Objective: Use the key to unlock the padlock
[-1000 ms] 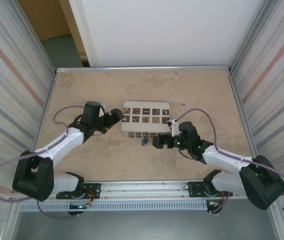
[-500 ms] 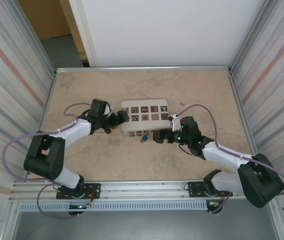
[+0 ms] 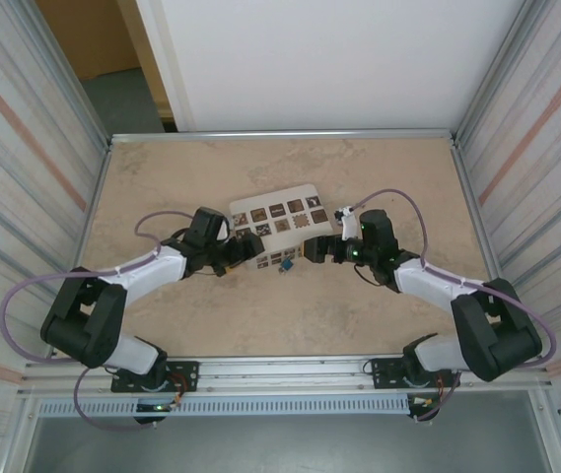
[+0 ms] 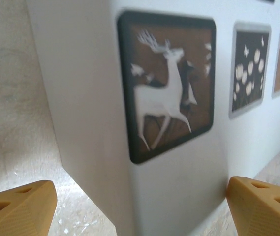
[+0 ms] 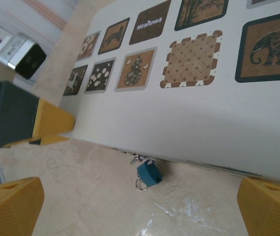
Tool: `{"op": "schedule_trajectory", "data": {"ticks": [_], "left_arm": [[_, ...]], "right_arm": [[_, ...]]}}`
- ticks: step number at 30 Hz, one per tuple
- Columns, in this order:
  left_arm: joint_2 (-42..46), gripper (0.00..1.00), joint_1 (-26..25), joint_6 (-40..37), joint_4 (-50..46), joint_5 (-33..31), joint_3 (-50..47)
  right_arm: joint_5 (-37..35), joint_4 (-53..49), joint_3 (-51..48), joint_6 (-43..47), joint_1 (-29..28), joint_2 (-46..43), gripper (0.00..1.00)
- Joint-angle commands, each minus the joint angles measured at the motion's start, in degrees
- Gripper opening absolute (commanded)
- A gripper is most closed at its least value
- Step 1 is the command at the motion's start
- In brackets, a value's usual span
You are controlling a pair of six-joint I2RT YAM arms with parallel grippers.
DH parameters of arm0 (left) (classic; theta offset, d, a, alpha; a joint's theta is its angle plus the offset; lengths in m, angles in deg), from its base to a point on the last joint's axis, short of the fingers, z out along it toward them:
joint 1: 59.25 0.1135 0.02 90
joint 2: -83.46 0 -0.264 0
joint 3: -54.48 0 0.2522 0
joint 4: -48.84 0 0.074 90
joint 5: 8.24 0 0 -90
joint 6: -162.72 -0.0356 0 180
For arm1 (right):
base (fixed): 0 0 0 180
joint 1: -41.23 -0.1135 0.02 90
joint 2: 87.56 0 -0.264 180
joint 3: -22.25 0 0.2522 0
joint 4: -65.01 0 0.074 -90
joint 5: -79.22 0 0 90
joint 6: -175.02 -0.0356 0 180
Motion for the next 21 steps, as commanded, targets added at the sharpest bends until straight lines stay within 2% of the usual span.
{"op": "schedule_trajectory", "data": {"ticks": [1,8,18,21], "left_arm": [[2.0,0.89,-0.8,0.8,-2.3,-2.7,-1.4],[4.5,0.90,-0.8,0.3,-4.5,-2.8,0.1],[13.9,0.94,-0.8,-2.6,-10.2,-4.9,3.1],[16.6,0.93,-0.8,-4.3,-11.5,-5.2,4.8]], "right_arm": [[3.0,3.4,2.8,3.2,1.3,2.3,0.99],[5.3,3.9,4.0,3.8,2.4,4.2,0.99],[4.1,6.1,-3.8,0.4,1.9,-3.3,1.00],[4.6,6.9,-5.6,-0.5,0.4,-4.5,0.97]]}}
